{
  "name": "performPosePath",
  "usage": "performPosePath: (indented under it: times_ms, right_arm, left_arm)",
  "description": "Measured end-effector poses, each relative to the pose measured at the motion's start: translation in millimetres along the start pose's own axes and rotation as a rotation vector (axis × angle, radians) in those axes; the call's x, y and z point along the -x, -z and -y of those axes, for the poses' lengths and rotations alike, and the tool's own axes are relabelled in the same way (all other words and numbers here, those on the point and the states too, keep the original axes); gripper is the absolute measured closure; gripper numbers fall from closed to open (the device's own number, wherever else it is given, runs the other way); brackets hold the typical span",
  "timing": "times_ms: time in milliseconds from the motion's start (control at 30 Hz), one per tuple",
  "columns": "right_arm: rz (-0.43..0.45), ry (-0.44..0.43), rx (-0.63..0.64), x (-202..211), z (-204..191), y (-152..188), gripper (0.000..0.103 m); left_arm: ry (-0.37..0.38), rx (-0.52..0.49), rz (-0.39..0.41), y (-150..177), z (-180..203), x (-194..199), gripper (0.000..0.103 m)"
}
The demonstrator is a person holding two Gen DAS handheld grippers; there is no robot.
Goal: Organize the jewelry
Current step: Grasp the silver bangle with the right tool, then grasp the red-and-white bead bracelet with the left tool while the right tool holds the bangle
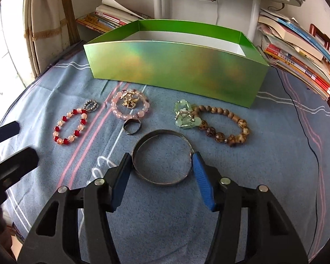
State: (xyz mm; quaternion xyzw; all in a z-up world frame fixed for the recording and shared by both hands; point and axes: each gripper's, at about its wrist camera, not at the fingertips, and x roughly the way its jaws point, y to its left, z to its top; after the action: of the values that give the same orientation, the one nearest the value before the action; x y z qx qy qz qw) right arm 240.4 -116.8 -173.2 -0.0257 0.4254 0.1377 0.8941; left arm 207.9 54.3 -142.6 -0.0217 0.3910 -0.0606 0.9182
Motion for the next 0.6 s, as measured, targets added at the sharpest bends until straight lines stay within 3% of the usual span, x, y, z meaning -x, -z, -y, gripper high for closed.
performPosePath:
  times_ms: [167, 233, 300, 433, 533, 600]
  right_arm:
    - [0.037, -0.019, -0.016, 21, 7, 6, 0.047]
    - [0.039, -0.028, -0.028, 26, 10, 9, 0.047]
    - [0.041, -0.035, -0.034, 30, 12, 11, 0.047]
    - [0.047, -0.047, -0.046, 38, 15, 14, 0.047]
    - [0.055, -0.052, -0.05, 41, 16, 15, 0.047]
    - [0.059, -0.054, -0.054, 42, 16, 15, 0.047]
  left_arm:
    - [-0.017, -0.033, -0.028, -8, 5, -25, 0.015]
    - [-0.016, -0.047, -0.054, -9, 8, -38, 0.026]
    - [-0.01, -0.048, -0.094, -8, 7, -51, 0.043]
    - [-0.036, -0.051, -0.105, -13, 5, -58, 0.055]
    - [-0.058, -0.057, -0.101, -15, 4, -59, 0.087]
    - [-0.046, -0.053, -0.102, -15, 2, -59, 0.089]
